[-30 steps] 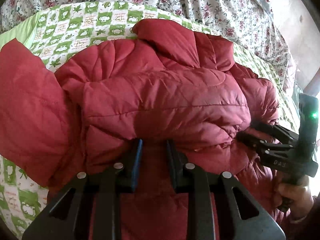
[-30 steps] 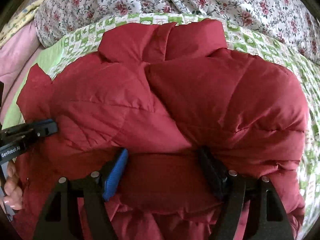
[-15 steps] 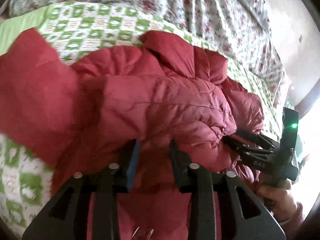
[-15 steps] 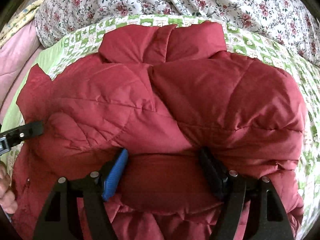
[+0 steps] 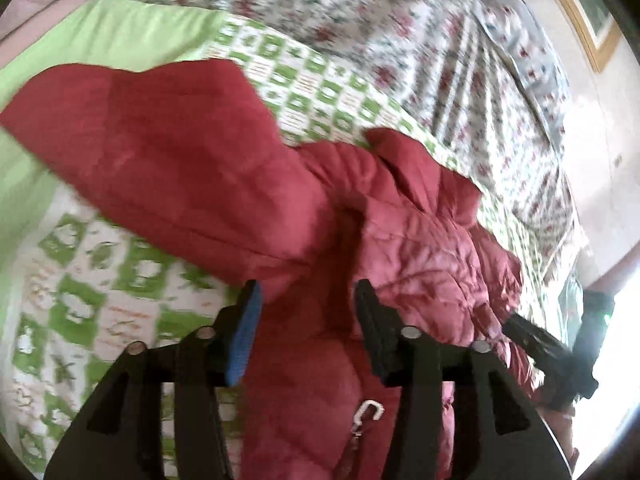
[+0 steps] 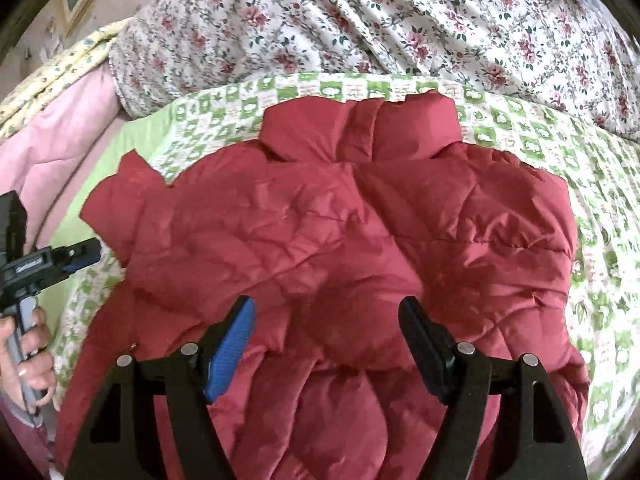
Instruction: Fold large clothes
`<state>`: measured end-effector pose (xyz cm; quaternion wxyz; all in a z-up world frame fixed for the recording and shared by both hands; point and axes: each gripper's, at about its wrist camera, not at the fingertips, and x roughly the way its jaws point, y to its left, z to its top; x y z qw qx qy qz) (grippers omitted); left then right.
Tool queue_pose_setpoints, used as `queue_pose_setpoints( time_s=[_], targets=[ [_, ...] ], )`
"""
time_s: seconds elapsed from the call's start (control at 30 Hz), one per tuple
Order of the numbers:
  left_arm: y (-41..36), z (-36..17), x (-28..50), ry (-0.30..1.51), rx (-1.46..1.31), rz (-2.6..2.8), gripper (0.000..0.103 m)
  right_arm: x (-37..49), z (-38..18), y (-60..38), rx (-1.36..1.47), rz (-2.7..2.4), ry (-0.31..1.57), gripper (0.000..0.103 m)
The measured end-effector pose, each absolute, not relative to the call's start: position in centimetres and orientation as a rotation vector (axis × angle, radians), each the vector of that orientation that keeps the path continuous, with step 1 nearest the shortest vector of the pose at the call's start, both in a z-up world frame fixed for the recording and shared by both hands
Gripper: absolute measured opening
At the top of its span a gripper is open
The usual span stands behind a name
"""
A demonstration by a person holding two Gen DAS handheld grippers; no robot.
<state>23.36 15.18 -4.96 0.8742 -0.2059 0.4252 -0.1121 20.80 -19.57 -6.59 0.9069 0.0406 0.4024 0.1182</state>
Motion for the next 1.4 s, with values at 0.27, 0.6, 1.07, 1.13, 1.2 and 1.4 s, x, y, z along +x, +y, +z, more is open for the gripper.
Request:
queue_pose_setpoints(
  time_s=[0.27, 0.6, 1.07, 1.13, 1.2, 1.4],
  targets=[
    [21.6, -6.3, 23.6, 0.859, -0.556, -0.117, 0.058, 17.9, -5.1, -18.8, 0.071, 0.284, 0.808, 0.076],
    [30.3, -8.4, 25.4, 0.799, -0.780, 0.010, 0.058, 15.0, -4.8, -17.4, 0.063, 0.341, 0.819, 0.076],
    [35.8, -12.2, 30.9, 0.736, -0.976, 0.081, 0.058, 12.8, -4.8, -16.7, 0.087, 0.389, 0.845, 0.076],
    [35.4, -11.7, 31.1, 0.735, -0.949, 0.068, 0.029, 12.6, -4.9, -16.9, 0.089, 0.385, 0.849, 0.076],
    [35.2, -10.9, 30.8, 0.717, -0.936, 0.045, 0.016, 12.6, -5.1, -17.2, 0.093, 0.376, 0.854, 0.076],
    [33.3, -6.7, 27.8, 0.611, -0.849, -0.026, 0.008, 12.6, -5.1, -18.6, 0.132, 0.353, 0.857, 0.076]
  ],
)
